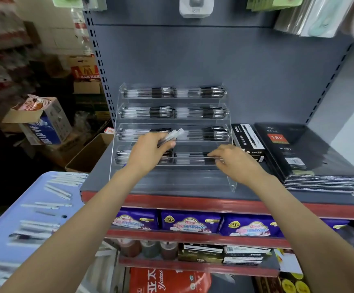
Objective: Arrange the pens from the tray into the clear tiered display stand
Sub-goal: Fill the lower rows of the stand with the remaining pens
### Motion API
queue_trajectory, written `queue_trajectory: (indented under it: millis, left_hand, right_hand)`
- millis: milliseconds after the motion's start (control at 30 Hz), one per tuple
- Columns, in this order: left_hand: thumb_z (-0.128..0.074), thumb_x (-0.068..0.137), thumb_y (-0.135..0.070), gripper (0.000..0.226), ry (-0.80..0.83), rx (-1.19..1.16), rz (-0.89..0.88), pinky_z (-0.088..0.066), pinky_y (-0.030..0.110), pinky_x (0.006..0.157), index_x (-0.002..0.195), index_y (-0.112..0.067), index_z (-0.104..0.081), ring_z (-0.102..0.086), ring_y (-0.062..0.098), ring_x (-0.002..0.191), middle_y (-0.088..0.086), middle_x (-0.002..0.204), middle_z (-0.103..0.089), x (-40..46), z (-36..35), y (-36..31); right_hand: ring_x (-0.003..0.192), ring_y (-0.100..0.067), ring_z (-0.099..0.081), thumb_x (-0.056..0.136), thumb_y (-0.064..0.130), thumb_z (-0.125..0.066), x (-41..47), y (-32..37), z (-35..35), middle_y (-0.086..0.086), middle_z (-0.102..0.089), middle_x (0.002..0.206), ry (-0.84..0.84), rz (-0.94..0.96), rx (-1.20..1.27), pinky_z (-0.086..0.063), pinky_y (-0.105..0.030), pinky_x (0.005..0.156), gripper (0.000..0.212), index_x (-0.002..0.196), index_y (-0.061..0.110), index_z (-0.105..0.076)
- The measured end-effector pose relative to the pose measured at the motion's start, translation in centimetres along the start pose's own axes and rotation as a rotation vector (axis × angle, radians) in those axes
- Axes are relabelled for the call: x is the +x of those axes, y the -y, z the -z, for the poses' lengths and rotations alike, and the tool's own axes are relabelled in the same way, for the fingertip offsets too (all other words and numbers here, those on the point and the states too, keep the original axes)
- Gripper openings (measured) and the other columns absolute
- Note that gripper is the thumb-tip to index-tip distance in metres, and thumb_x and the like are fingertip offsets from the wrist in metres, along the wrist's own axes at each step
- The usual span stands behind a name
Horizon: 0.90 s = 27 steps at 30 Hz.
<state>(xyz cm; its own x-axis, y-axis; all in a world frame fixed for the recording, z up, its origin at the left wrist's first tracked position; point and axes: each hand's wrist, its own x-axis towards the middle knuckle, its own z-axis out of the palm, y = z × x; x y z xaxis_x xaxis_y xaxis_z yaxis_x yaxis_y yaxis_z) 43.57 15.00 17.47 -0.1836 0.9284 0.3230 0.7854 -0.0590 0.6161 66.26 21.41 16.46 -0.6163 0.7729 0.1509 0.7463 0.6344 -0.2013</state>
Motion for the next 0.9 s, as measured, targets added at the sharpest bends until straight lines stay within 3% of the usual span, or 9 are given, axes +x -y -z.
queue_trajectory:
  millis: [100,200,367,500,600,667,733,800,900]
  left_hand:
    - [-0.057,0.091,-0.032,0.019,0.027,-0.023,-0.008,-0.043,0.034,0.057,0.095,-0.018,-0.07,-0.051,0.022,0.054,0.006,0.067,-0.066,-0.1,-0.1,-0.1]
    - [-0.057,0.092,-0.03,0.016,0.077,-0.102,-0.017,-0.05,0.035,0.059,0.098,-0.022,-0.069,-0.052,0.009,0.048,-0.008,0.069,-0.069,-0.3,-0.1,-0.5]
    - [-0.06,0.089,-0.032,0.011,0.266,-0.096,-0.097,-0.042,0.028,0.054,0.086,-0.028,-0.069,-0.049,0.0,0.047,-0.01,0.064,-0.068,-0.1,-0.8,-2.0]
    - [-0.06,0.088,-0.035,0.013,0.319,-0.078,-0.121,-0.04,0.026,0.052,0.084,-0.025,-0.067,-0.045,-0.001,0.041,-0.006,0.069,-0.071,0.0,-1.8,-3.1]
    - [-0.061,0.088,-0.033,0.013,0.281,-0.084,-0.071,-0.044,0.028,0.056,0.089,-0.022,-0.069,-0.053,0.0,0.048,-0.008,0.072,-0.071,0.1,-1.0,-1.8]
    - [-0.061,0.088,-0.035,0.012,0.23,-0.075,-0.061,-0.046,0.034,0.062,0.084,-0.027,-0.069,-0.061,0.015,0.061,-0.004,0.075,-0.071,0.1,-0.4,-0.6]
    - [-0.06,0.089,-0.035,0.015,0.192,-0.073,-0.06,-0.042,0.033,0.06,0.082,-0.027,-0.071,-0.057,0.025,0.062,0.0,0.078,-0.072,0.2,-0.4,-0.1]
    - [-0.058,0.09,-0.033,0.018,0.167,-0.067,-0.042,-0.038,0.03,0.057,0.089,-0.022,-0.072,-0.052,0.022,0.059,0.003,0.079,-0.071,0.3,-0.7,-0.4]
    - [-0.058,0.09,-0.036,0.022,0.167,-0.015,-0.024,-0.035,0.028,0.056,0.09,-0.02,-0.072,-0.05,0.018,0.06,0.008,0.081,-0.07,0.2,-1.1,-0.9]
  right_hand:
    - [0.109,-0.024,-0.056,0.095,0.021,-0.05,-0.3,0.6,0.0,-0.004,-0.058,0.118,-0.019,0.036,-0.044,-0.045,-0.036,0.094,0.03,0.123,0.017,-0.058]
    - [0.107,-0.021,-0.057,0.095,0.021,-0.051,-0.2,0.4,-0.4,-0.004,-0.058,0.115,-0.046,0.017,-0.014,-0.046,-0.032,0.092,0.027,0.12,0.015,-0.06]
    - [0.094,-0.006,-0.06,0.089,0.021,-0.061,-0.2,0.9,0.2,0.004,-0.063,0.104,-0.219,-0.057,0.654,-0.048,-0.019,0.087,0.033,0.122,0.024,-0.059]
    - [0.076,0.002,-0.063,0.086,0.007,-0.063,-0.3,1.2,0.7,0.005,-0.068,0.087,-0.254,-0.015,0.856,-0.051,-0.014,0.076,0.017,0.095,0.021,-0.068]
    - [0.071,0.005,-0.06,0.084,0.005,-0.065,-0.8,-0.5,0.7,0.01,-0.066,0.082,-0.342,-0.112,0.821,-0.049,-0.013,0.072,0.016,0.086,0.02,-0.067]
    - [0.073,0.002,-0.059,0.084,0.008,-0.066,-1.1,-1.5,0.6,0.011,-0.065,0.082,-0.356,-0.163,0.73,-0.047,-0.012,0.073,0.011,0.086,0.019,-0.067]
    - [0.075,0.004,-0.056,0.085,0.012,-0.066,-1.1,-1.6,0.3,0.011,-0.065,0.083,-0.329,-0.157,0.609,-0.042,-0.004,0.072,0.006,0.088,0.017,-0.068]
    - [0.08,0.005,-0.056,0.086,0.013,-0.065,-0.8,-0.9,0.0,0.007,-0.066,0.092,-0.304,-0.111,0.471,-0.038,-0.001,0.076,0.012,0.097,0.013,-0.07]
    - [0.097,-0.01,-0.061,0.088,0.014,-0.062,-0.3,0.1,-0.2,0.001,-0.069,0.107,-0.262,-0.04,0.352,-0.045,-0.02,0.092,0.02,0.107,0.015,-0.071]
